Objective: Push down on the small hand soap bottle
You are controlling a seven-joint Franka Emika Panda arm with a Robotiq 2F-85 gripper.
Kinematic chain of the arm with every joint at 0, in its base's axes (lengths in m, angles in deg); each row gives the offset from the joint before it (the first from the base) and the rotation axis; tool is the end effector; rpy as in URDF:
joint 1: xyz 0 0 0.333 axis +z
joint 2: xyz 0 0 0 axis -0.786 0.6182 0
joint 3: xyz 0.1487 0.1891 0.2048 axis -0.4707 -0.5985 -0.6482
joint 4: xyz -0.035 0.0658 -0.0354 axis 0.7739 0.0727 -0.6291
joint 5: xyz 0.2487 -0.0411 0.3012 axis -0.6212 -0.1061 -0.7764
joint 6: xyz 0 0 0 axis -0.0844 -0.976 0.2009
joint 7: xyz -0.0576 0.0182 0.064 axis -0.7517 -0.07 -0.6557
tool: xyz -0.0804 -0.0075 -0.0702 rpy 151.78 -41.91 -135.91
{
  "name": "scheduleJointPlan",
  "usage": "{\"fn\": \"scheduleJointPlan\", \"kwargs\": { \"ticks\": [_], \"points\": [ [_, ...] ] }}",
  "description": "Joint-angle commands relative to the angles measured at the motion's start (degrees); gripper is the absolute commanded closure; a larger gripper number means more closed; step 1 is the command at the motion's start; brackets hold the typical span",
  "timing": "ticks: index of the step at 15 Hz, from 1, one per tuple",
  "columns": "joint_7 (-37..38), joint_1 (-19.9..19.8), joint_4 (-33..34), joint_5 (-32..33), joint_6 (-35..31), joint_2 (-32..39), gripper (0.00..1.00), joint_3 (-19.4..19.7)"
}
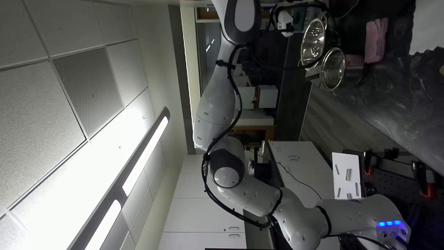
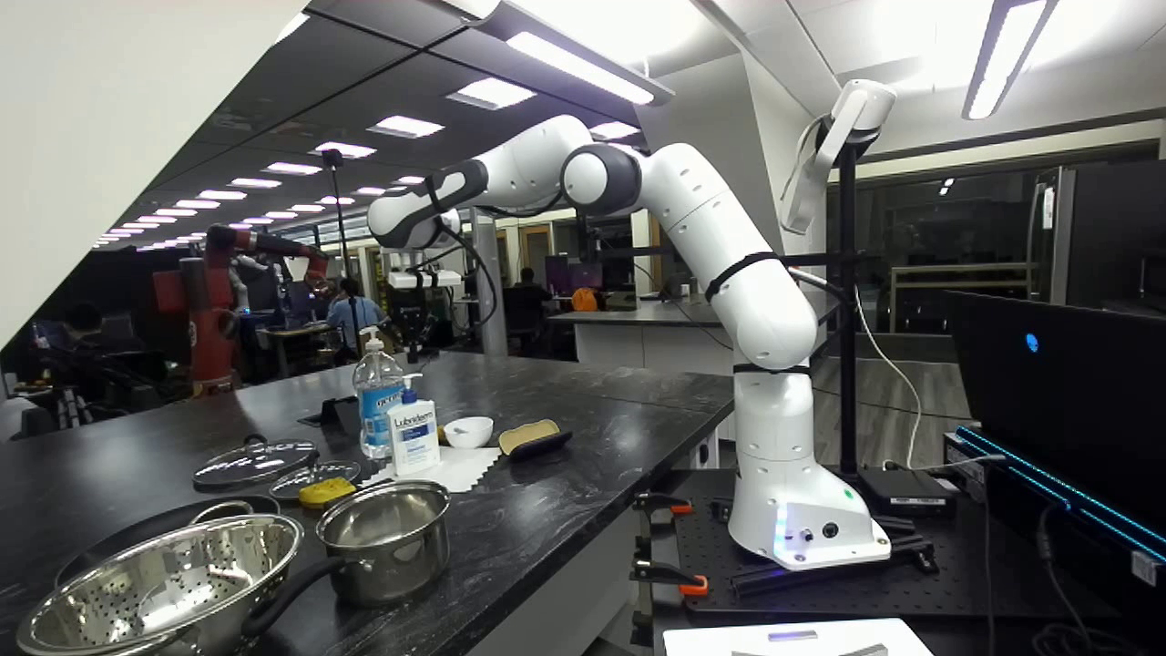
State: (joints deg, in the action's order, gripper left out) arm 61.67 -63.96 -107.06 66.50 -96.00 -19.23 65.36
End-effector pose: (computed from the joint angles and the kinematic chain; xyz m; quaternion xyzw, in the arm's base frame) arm 0.6715 -0.2301 0.4293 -0.9355 0.3523 -0.0023 0.0268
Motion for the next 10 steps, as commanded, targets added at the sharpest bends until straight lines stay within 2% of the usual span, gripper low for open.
{"fn": "scheduleJointPlan", "kwargs": {
  "ticks": [1, 5, 10],
  "points": [
    [0.8, -0.2, 2.3, 0.2, 0.8, 1.5, 1.00, 0.2],
    [0.7, -0.5, 3.7, 0.2, 1.0, 3.2, 1.00, 0.2],
    [0.4, -1.3, 8.7, 0.0, 2.3, 6.5, 1.00, 0.0]
  ]
}}
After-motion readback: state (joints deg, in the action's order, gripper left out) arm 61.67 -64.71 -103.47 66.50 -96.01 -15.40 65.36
